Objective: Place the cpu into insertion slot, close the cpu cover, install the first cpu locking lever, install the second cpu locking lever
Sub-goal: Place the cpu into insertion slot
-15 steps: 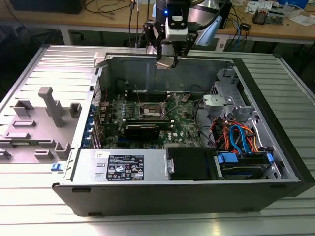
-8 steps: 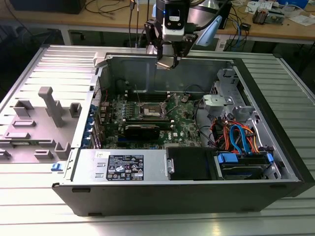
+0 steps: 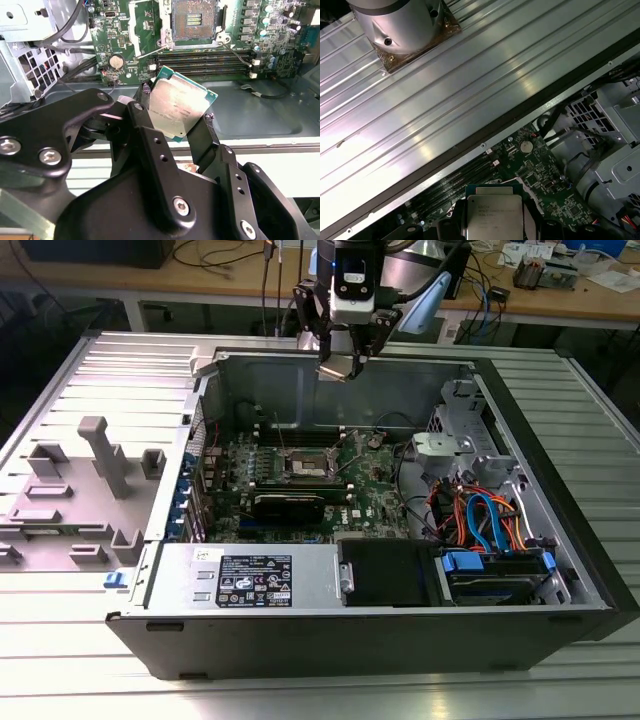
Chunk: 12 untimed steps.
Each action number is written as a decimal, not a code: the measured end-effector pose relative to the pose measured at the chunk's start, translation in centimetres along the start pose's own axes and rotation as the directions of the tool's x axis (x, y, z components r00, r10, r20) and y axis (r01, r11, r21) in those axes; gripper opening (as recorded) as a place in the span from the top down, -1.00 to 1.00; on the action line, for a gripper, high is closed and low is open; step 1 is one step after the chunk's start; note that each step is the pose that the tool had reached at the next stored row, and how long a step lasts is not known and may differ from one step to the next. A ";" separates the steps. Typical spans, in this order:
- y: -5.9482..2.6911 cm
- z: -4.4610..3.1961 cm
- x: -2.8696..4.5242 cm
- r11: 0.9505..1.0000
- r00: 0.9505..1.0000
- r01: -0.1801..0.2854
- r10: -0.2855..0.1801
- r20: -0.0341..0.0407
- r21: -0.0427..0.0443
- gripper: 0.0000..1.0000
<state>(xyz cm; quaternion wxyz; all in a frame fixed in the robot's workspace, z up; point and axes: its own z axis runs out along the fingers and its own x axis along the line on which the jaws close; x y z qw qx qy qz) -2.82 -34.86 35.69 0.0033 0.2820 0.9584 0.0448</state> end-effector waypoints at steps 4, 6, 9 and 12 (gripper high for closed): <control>0.00 0.00 0.00 1.000 1.000 0.000 0.000 0.000 0.000 -0.08; 0.00 0.00 0.00 1.000 1.000 0.000 0.000 0.000 0.000 -0.08; 0.00 0.00 0.00 1.000 1.000 -0.004 0.004 0.000 0.000 -0.08; 0.00 0.02 0.00 1.000 1.000 -0.009 0.009 0.001 0.000 -0.08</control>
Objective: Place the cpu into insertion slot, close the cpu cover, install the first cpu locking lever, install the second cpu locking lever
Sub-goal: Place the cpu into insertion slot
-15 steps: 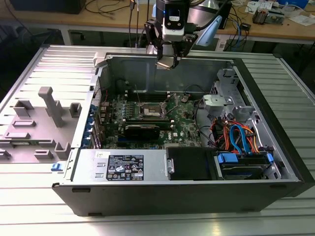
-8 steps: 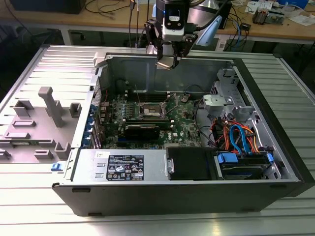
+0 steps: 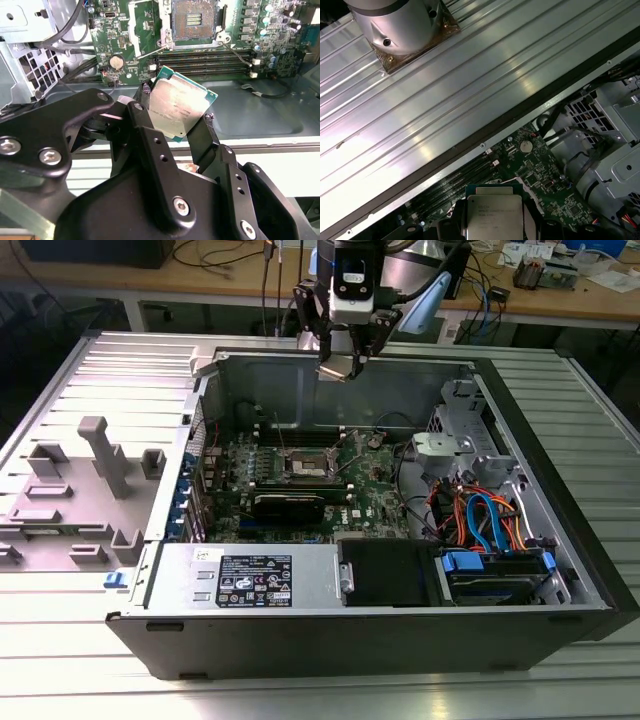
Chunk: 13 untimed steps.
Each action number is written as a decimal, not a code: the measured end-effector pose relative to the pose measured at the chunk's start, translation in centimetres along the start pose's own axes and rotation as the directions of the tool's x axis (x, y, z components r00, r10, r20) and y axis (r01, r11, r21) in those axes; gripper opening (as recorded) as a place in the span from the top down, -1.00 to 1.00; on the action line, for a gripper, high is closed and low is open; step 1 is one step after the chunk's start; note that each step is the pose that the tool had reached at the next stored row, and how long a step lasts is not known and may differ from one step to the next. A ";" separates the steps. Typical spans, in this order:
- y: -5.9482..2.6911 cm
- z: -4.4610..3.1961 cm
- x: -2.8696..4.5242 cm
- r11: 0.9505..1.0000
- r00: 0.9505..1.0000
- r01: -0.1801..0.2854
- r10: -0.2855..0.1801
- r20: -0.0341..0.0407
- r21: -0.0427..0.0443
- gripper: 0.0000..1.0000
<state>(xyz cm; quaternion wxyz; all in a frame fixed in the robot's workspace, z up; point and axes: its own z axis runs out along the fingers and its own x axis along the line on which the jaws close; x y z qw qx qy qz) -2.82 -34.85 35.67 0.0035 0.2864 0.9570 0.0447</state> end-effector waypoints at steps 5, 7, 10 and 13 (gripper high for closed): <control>-0.01 0.03 0.00 1.000 1.000 -0.021 0.021 0.002 0.000 -0.08; -0.01 0.07 0.00 1.000 1.000 -0.030 0.030 0.003 -0.001 -0.08; -0.03 0.20 0.00 0.998 0.998 -0.070 0.070 0.006 -0.001 -0.08; -0.03 0.31 -0.01 0.994 0.994 -0.110 0.110 0.010 -0.002 -0.08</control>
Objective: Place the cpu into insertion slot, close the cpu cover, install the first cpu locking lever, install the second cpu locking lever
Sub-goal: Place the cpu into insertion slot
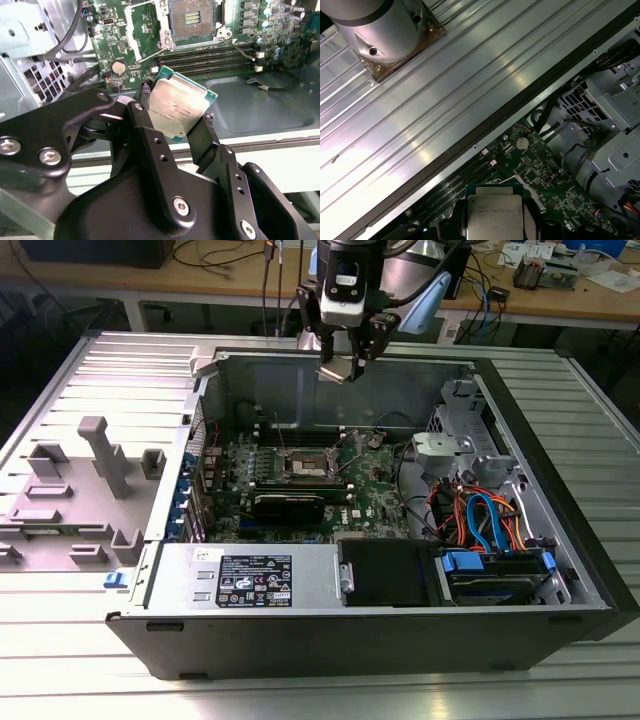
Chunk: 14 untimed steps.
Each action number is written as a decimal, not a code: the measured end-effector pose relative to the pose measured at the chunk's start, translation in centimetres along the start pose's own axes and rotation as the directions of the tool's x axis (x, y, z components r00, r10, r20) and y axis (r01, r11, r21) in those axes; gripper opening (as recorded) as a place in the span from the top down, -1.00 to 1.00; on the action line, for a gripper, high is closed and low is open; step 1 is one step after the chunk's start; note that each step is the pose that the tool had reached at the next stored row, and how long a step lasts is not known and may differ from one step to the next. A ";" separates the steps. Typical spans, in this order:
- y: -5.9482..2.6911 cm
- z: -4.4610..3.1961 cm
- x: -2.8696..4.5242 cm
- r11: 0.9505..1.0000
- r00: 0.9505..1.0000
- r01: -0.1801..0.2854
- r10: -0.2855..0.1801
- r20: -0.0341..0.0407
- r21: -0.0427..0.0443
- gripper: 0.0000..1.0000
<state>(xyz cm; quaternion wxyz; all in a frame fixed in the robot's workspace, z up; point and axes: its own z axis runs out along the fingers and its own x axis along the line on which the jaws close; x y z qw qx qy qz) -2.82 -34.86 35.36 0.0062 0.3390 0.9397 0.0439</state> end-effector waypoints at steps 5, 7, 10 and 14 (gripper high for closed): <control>-0.05 0.18 -0.02 0.998 0.998 -0.059 0.059 0.005 -0.001 -0.08; -0.04 0.18 -0.03 0.998 0.998 -0.059 0.059 0.005 -0.001 -0.08; -0.05 0.18 -0.03 0.998 0.998 -0.059 0.059 0.005 -0.001 -0.08; -0.04 0.22 -0.03 0.997 0.997 -0.078 0.078 0.007 -0.001 -0.08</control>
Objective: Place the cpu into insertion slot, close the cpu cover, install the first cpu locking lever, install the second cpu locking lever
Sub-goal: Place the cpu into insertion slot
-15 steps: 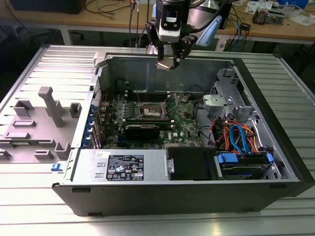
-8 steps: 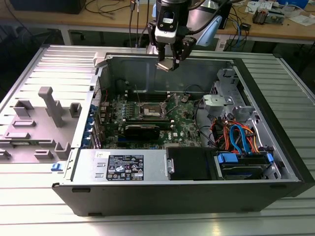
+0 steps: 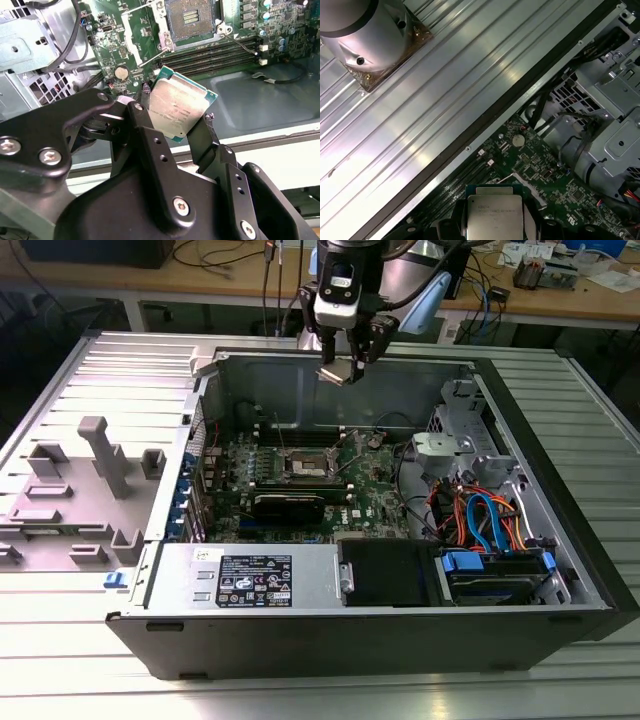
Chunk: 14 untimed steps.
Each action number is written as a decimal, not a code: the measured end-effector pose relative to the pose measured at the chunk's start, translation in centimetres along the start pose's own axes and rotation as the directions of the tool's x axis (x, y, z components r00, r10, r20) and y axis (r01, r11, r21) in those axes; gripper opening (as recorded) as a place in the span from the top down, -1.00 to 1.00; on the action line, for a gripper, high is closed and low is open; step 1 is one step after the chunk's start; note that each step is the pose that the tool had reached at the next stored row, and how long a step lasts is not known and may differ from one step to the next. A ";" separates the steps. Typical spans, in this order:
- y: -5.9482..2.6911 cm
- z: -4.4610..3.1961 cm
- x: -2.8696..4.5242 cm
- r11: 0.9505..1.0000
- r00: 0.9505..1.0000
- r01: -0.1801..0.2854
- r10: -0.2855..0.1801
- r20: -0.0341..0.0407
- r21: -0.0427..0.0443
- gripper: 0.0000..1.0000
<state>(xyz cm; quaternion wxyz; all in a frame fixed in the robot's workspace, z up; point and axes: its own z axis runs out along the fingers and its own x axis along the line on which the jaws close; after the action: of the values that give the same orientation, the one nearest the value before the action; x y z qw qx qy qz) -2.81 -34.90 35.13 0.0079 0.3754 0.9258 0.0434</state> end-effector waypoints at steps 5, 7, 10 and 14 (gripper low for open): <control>-0.01 0.12 0.00 0.996 0.996 -0.094 0.094 0.008 -0.002 -0.08; -0.02 0.16 0.00 0.993 0.993 -0.120 0.120 0.010 -0.003 -0.08; -0.02 0.23 0.00 0.987 0.987 -0.160 0.160 0.014 -0.004 -0.08; -0.03 0.27 0.00 0.980 0.980 -0.199 0.199 0.017 -0.005 -0.08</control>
<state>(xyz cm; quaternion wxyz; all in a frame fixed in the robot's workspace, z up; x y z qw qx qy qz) -2.82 -34.90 34.86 0.0122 0.4665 0.8834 0.0424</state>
